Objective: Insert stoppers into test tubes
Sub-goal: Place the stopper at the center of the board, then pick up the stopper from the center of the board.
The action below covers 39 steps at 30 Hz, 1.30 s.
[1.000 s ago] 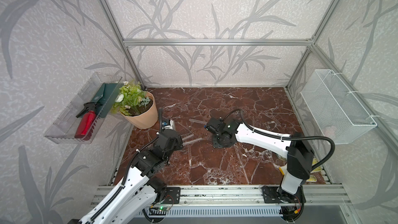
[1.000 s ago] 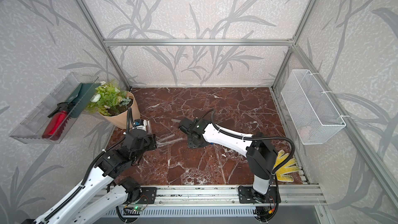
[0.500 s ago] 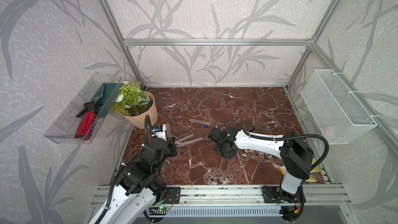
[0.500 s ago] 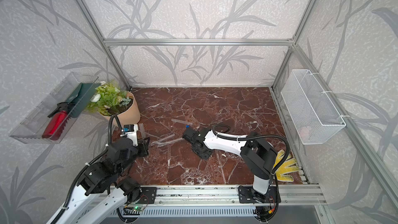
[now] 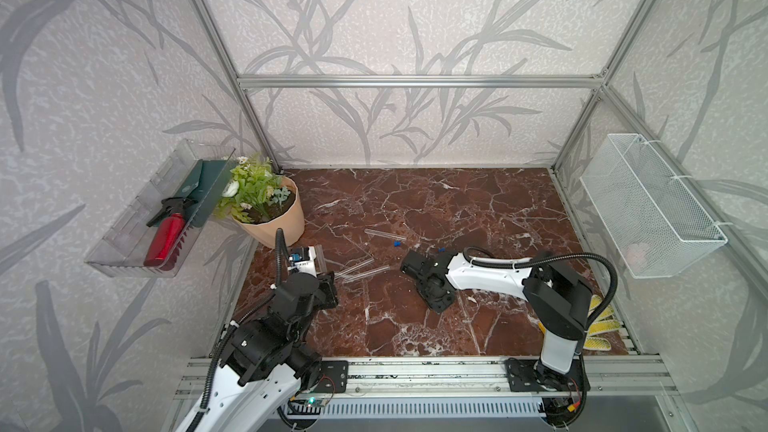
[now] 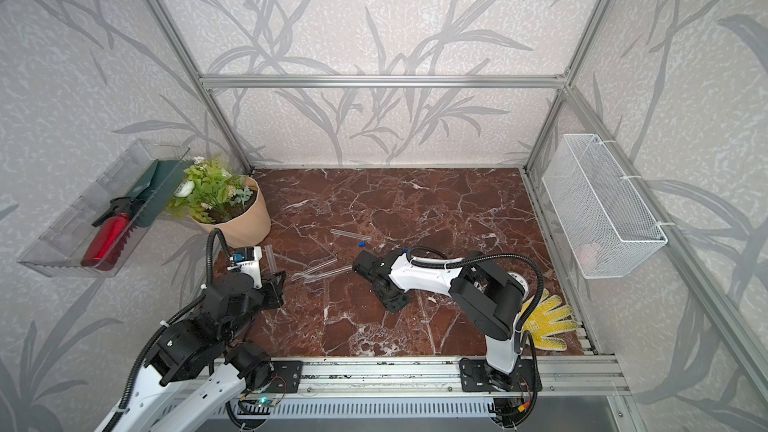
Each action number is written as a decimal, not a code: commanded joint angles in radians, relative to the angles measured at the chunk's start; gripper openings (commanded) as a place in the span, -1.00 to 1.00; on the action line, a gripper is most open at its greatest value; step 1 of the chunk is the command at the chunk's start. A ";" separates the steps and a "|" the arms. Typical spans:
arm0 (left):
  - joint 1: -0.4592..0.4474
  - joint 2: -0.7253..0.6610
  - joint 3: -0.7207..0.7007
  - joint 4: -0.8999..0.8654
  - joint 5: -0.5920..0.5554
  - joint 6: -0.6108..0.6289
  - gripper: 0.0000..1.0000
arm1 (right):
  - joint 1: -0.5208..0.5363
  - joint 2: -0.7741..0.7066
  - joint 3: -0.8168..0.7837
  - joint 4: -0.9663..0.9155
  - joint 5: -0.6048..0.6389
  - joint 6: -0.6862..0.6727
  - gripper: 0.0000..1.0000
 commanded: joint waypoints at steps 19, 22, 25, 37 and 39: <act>0.006 0.059 0.003 0.005 -0.055 -0.031 -1.00 | -0.001 -0.160 -0.003 -0.094 0.000 -0.050 -0.10; 0.006 0.091 -0.011 0.050 -0.058 -0.031 -1.00 | -0.003 -0.276 -0.064 -0.093 0.008 -0.099 -0.07; 0.006 0.137 -0.029 0.111 -0.061 -0.027 -1.00 | -0.025 -0.401 -0.106 -0.109 0.084 -0.244 -0.07; 0.009 0.383 -0.066 0.381 -0.084 0.085 -1.00 | -0.357 -0.424 -0.035 0.033 -0.465 -2.098 -0.12; 0.012 0.410 -0.059 0.384 -0.096 0.076 -1.00 | -0.355 -0.382 -0.016 -0.081 -0.534 -2.415 -0.12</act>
